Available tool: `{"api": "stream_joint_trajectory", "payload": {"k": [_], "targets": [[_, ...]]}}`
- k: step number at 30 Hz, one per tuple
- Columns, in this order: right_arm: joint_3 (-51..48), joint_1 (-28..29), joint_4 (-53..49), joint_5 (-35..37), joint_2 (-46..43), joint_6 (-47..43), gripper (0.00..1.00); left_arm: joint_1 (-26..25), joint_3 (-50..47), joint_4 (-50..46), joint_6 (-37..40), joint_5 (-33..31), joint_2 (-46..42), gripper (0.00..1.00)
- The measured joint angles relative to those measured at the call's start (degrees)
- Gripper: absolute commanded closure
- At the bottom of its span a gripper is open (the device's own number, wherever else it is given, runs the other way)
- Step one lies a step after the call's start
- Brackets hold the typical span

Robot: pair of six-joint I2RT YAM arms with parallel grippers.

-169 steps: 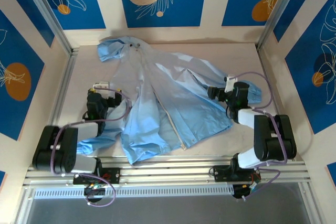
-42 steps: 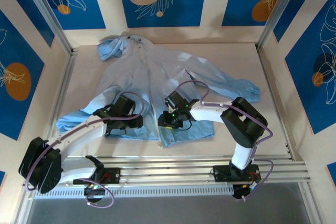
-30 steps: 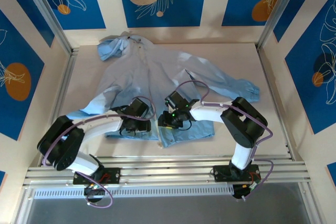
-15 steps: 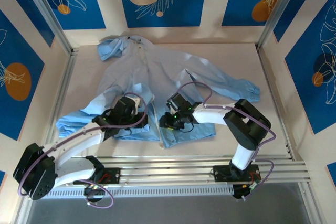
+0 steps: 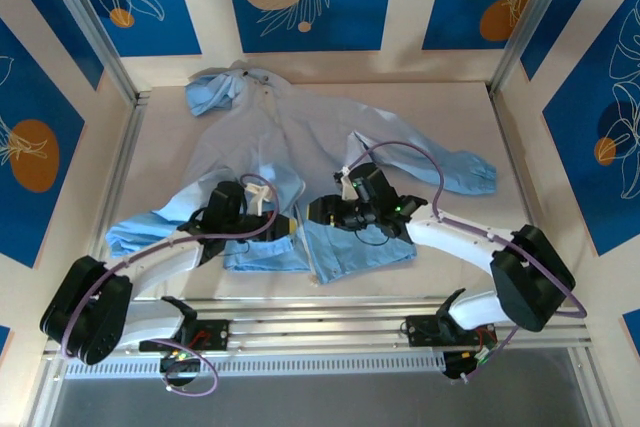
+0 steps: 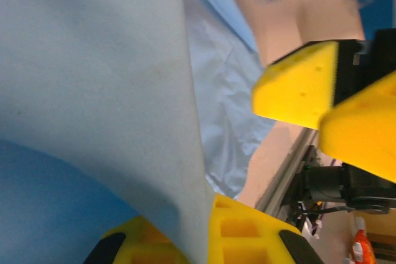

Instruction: Zip up the jacket

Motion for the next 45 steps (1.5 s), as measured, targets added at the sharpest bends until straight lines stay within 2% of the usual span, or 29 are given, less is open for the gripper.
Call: {"api": "stream_joint_trajectory", "payload": {"k": [9,16,17,18,19,20,21,22,24,26,30,37,45], "targets": [[2.7,-2.3,9.5,-8.7,11.3,5.3,0.32,1.2,-0.2,5.5,-1.0,6.0,1.9,1.00],[7.7,-2.5,16.3,-13.0,18.2,6.8,0.33,1.2,-0.2,6.2,-1.0,7.2,3.0,1.00],[8.3,-2.5,17.0,-13.5,19.1,7.1,0.36,1.2,-0.2,6.1,-1.0,7.2,3.0,0.97],[9.0,-2.5,17.6,-14.1,20.0,7.3,0.42,1.2,-0.2,6.0,-0.9,7.1,3.0,0.90],[9.6,-2.5,18.1,-14.6,20.8,7.6,0.47,1.2,-0.2,5.6,-0.7,7.1,3.0,0.82],[10.3,-2.5,18.8,-15.1,21.6,7.8,0.52,1.2,-0.2,5.0,-0.4,7.1,3.0,0.69],[10.8,-2.5,19.4,-15.5,22.2,8.1,0.54,1.2,-0.2,4.2,0.2,6.8,3.0,0.59],[10.9,-2.6,19.7,-15.7,22.4,8.3,0.55,1.2,-0.1,2.9,0.9,6.5,2.9,0.52],[10.9,-2.9,20.0,-15.9,22.3,8.3,0.55,1.2,0.3,-1.4,2.6,4.5,2.4,0.44],[10.9,-3.6,19.6,-15.7,21.7,8.1,0.53,1.3,1.1,-6.9,4.7,1.2,1.0,0.41],[10.9,-5.2,15.8,-14.6,17.8,5.9,0.51,1.9,2.7,-16.5,8.1,-6.8,-3.2,0.38],[10.4,-5.4,11.1,-13.0,13.5,2.9,0.50,2.3,2.9,-25.0,9.7,-16.5,-4.6,0.40],[8.5,-4.8,-0.5,-6.8,10.5,-4.9,0.49,2.1,2.9,-29.0,9.2,-19.0,-7.0,0.45]]}}
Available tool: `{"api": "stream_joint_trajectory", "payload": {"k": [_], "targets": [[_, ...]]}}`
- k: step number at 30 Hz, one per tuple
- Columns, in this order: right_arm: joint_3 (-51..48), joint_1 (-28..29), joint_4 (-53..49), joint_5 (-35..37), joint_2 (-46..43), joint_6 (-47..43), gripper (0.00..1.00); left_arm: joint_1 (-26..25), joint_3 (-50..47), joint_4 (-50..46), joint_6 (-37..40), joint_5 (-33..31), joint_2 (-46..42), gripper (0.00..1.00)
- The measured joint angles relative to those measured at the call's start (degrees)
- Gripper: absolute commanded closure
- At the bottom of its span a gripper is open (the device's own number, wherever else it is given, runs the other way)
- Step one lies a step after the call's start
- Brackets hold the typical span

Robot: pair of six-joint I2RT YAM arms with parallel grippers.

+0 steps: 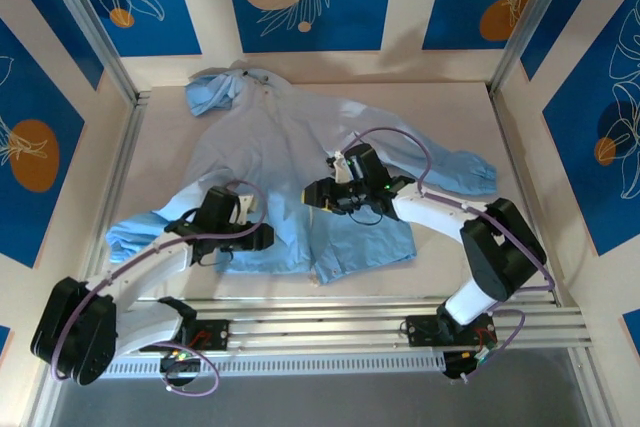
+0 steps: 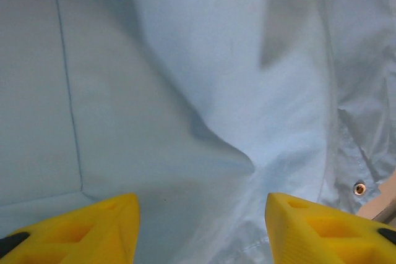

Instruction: Zip up the jacket

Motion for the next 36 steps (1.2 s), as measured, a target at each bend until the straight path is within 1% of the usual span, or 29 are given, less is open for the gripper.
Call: {"api": "stream_joint_trajectory", "payload": {"k": [3,7,10,12,14,17,18,19,20,21,23,25,29,31,33,36], "targets": [[-1.2,-0.4,-2.3,2.4,-1.1,-2.8,0.50,-2.3,0.1,-0.5,-1.6,-2.0,-2.2,0.45],[-5.5,-1.8,-3.7,5.6,-1.4,-2.8,0.52,-11.1,2.5,-2.0,-5.2,-7.8,-1.0,0.43],[-8.0,-2.3,-5.0,7.4,-1.3,-1.6,0.53,-18.0,6.8,-3.0,-8.0,-12.8,3.8,0.38],[-8.3,-2.1,-5.5,8.2,-0.9,-1.0,0.54,-21.4,9.5,-2.9,-9.7,-15.3,7.8,0.36],[-8.3,-1.6,-5.8,9.0,-0.5,-0.7,0.56,-23.8,12.0,-2.5,-11.1,-16.9,12.3,0.35],[-8.3,-0.9,-6.3,9.9,-0.2,-0.3,0.58,-25.9,14.8,-1.5,-12.3,-17.8,19.4,0.34],[-8.3,-0.6,-6.3,10.1,0.0,-0.1,0.59,-26.3,15.4,-1.2,-12.7,-17.9,21.5,0.36],[-8.3,-0.3,-6.3,10.4,0.3,-0.1,0.60,-26.5,16.0,-0.9,-13.1,-17.9,23.4,0.41],[-8.3,-0.1,-6.3,10.6,0.6,0.0,0.61,-26.7,16.3,-0.7,-13.2,-18.1,25.0,0.49],[-8.3,0.1,-6.4,10.8,0.8,0.0,0.62,-26.7,16.4,-0.7,-13.6,-18.4,25.8,0.58],[-8.5,0.7,-6.4,11.1,1.2,0.2,0.65,-26.8,16.4,-1.2,-13.5,-19.1,26.1,0.83],[-8.9,1.3,-6.4,11.2,1.3,0.3,0.67,-26.7,16.4,-1.4,-13.2,-19.5,24.8,1.00],[-10.6,1.6,-6.1,11.4,1.3,0.4,0.69,-25.6,14.1,-1.0,-12.5,-19.0,18.5,1.00],[-12.2,1.6,-5.4,11.3,1.3,0.5,0.70,-24.0,10.8,0.9,-12.4,-17.1,13.7,1.00],[-12.8,1.6,-4.2,10.9,1.0,0.8,0.69,-21.3,6.5,4.3,-12.4,-13.8,9.5,1.00],[-14.2,1.7,-2.4,10.6,-0.2,1.0,0.64,-16.7,0.2,9.1,-12.7,-7.9,5.0,1.00]]}}
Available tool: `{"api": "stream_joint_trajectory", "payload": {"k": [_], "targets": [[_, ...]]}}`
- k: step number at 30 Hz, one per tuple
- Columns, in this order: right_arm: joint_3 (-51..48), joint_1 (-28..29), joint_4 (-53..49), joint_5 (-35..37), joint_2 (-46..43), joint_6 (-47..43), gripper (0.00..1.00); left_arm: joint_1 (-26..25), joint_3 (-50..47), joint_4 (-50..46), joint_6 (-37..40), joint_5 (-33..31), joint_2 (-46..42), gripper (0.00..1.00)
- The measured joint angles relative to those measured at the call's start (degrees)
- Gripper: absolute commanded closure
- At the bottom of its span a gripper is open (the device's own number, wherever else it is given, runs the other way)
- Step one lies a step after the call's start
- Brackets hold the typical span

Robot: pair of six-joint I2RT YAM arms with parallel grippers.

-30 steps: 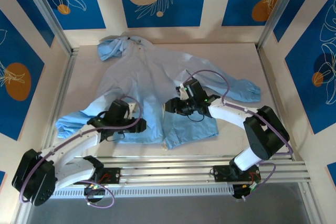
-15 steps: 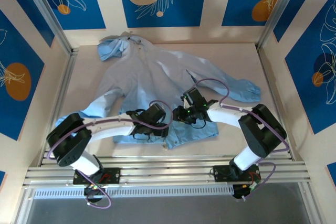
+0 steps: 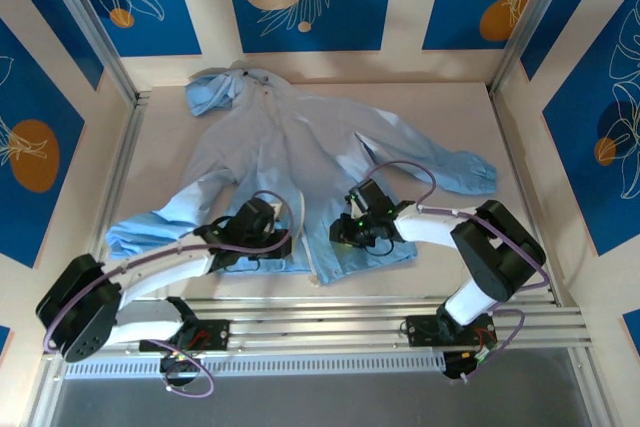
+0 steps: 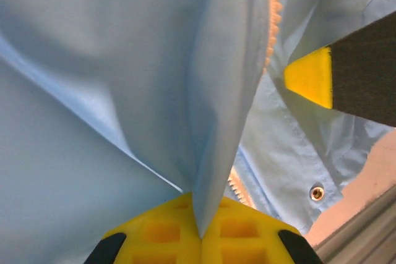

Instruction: Zip up the jacket

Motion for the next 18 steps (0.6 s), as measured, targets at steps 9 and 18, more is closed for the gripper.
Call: {"api": "stream_joint_trajectory", "payload": {"k": [9,18], "targets": [[-2.2,2.2,7.8,-6.5,-11.2,-0.5,0.50,10.9,-8.7,12.0,-2.1,18.3,-7.7,1.00],[-1.4,3.6,21.3,-14.5,-5.6,4.2,0.43,15.9,-11.0,23.3,-7.5,30.7,-7.1,1.00]]}}
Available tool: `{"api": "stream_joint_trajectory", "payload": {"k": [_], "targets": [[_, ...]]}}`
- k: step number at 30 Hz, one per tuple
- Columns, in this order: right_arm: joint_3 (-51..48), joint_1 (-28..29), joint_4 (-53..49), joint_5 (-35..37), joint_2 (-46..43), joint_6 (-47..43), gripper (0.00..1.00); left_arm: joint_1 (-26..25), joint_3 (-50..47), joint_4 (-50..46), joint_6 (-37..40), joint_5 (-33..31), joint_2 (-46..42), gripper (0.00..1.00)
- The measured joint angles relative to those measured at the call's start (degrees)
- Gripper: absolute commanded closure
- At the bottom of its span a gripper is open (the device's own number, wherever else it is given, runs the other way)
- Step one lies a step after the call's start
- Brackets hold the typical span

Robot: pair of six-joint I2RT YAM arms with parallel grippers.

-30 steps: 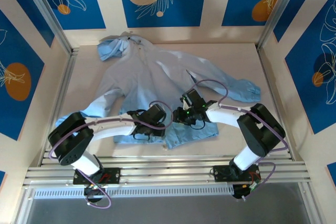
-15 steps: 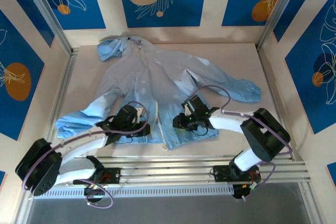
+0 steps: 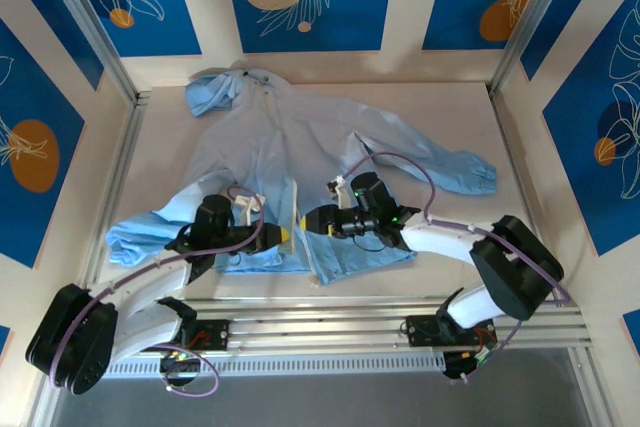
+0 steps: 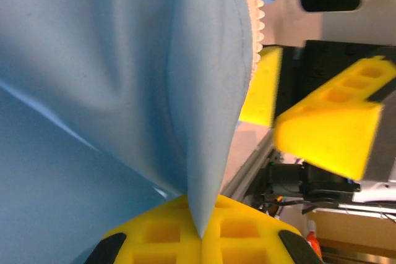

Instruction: Zip up the jacket

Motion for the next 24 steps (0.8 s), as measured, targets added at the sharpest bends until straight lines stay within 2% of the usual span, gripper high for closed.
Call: {"api": "stream_joint_trajectory", "payload": {"k": [4,6,8,11,12,15,17,19,21,24], "targets": [[1.3,1.1,2.6,-1.9,3.2,1.5,0.43,0.8,0.0,3.3,-1.5,3.3,1.3,1.00],[1.9,1.6,4.1,-2.7,4.2,2.2,0.46,1.2,-0.1,4.4,-2.0,4.3,1.7,1.00],[2.3,2.0,5.3,-3.6,4.9,2.7,0.55,1.5,-0.3,4.9,-2.1,5.0,1.8,1.00],[3.0,2.5,6.6,-4.5,5.5,3.6,0.75,2.1,-0.5,4.8,-2.1,5.6,1.8,1.00],[3.2,2.6,6.8,-4.7,5.5,3.8,0.82,2.3,-0.5,4.7,-2.0,5.7,1.8,0.96],[4.3,3.1,6.7,-4.9,5.5,4.0,0.99,2.6,-0.5,2.5,-0.8,5.9,1.4,0.59],[5.6,3.2,5.0,-4.7,5.5,3.7,1.00,3.0,0.2,-1.9,1.0,5.6,0.1,0.46],[7.5,3.4,1.3,-4.0,5.5,3.0,1.00,3.1,2.1,-9.2,4.2,3.9,-2.5,0.41],[9.7,3.6,-3.1,-2.6,5.4,2.1,1.00,3.2,4.7,-16.4,6.6,1.6,-5.6,0.41],[12.2,3.8,-8.7,-0.7,4.6,0.7,1.00,3.3,9.4,-26.6,10.3,-2.3,-10.7,0.46]]}}
